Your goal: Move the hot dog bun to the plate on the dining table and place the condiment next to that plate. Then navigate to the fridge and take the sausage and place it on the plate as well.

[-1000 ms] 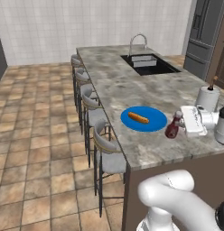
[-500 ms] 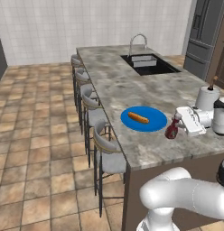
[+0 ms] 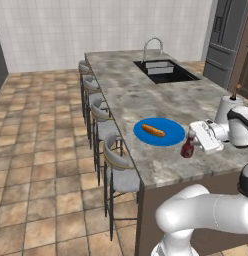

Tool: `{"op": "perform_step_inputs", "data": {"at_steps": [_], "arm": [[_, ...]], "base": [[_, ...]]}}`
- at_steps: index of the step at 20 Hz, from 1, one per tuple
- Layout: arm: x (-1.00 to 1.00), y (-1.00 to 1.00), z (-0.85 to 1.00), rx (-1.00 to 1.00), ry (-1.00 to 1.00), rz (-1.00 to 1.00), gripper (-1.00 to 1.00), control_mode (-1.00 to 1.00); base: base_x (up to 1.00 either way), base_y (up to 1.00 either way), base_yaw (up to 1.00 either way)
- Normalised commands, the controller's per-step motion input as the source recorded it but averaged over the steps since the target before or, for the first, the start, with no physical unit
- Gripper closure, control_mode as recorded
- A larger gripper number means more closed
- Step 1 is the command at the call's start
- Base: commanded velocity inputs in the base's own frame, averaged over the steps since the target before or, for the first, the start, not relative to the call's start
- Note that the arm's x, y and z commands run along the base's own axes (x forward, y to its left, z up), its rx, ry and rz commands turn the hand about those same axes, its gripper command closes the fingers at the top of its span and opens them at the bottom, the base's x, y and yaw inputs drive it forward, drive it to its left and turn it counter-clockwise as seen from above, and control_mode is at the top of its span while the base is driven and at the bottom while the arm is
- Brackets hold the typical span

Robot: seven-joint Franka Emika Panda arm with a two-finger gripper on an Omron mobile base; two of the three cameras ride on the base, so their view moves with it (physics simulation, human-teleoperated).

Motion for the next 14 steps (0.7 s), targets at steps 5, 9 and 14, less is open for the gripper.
{"op": "perform_step_inputs", "data": {"at_steps": [5,9,14], "arm": [[0.08,0.13,-0.33,-0.01,0.00,0.00,1.00,-1.00],[0.07,0.06,-0.28,0.00,0.00,0.00,1.00,-1.00],[0.11,0.04,-0.14,0.00,0.00,0.00,1.00,-1.00]], "base": [[0.00,0.00,0.00],[0.00,0.00,0.00],[0.00,0.00,0.00]]}}
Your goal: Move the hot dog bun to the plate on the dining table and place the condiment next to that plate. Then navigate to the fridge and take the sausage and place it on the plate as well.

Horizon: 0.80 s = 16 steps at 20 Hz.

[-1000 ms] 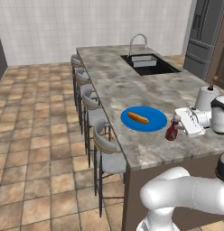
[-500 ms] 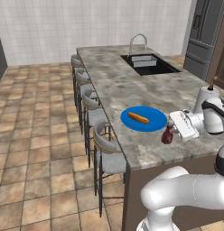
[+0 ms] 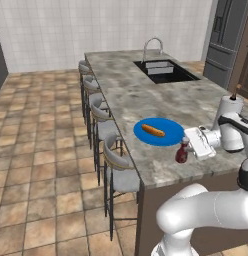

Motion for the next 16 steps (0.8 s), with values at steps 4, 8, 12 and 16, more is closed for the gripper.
{"op": "perform_step_inputs", "data": {"at_steps": [4,8,12,16], "arm": [[0.14,0.06,-0.08,-0.01,0.00,-0.01,1.00,-1.00],[0.13,0.06,-0.09,-0.01,0.00,0.00,1.00,-1.00],[0.18,0.03,-0.14,0.00,0.00,0.00,1.00,-1.00],[0.19,0.00,-0.19,0.00,-0.03,0.00,1.00,-1.00]], "base": [[0.00,0.00,0.00],[0.00,0.00,0.00],[0.00,0.00,0.00],[0.00,0.00,0.00]]}}
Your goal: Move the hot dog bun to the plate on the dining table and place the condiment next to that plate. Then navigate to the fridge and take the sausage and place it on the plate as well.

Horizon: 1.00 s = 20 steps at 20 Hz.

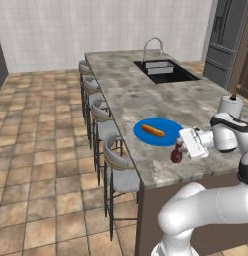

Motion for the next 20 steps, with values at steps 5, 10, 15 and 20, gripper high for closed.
{"op": "perform_step_inputs", "data": {"at_steps": [5,10,15,20], "arm": [[0.19,0.00,-0.24,0.00,-0.03,0.00,1.00,-1.00],[0.19,0.00,-0.26,0.00,-0.01,0.00,1.00,-1.00],[0.25,0.00,-0.26,0.00,0.00,0.00,1.00,-1.00],[0.26,0.00,-0.20,0.00,0.00,0.00,1.00,-1.00]], "base": [[0.00,0.00,0.00],[0.00,0.00,0.00],[0.00,0.00,0.00],[0.00,0.00,0.00]]}}
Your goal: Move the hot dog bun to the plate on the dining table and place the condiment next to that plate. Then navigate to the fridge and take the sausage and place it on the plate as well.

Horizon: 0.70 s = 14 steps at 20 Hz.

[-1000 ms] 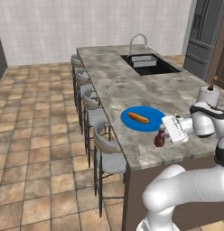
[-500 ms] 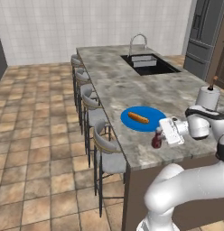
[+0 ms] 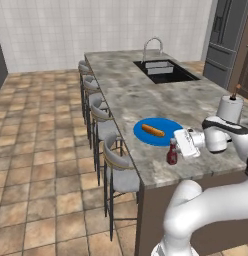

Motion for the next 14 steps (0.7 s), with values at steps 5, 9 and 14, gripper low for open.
{"op": "perform_step_inputs", "data": {"at_steps": [5,9,14], "arm": [[0.10,0.00,-0.25,-0.01,0.00,0.00,-1.00,-1.00],[-0.01,0.01,-0.23,-0.01,0.00,0.00,-1.00,-1.00],[-0.06,0.00,-0.08,0.00,-0.01,0.00,-1.00,-1.00]], "base": [[0.00,0.00,0.00],[0.00,0.00,0.00],[0.00,0.00,0.00]]}}
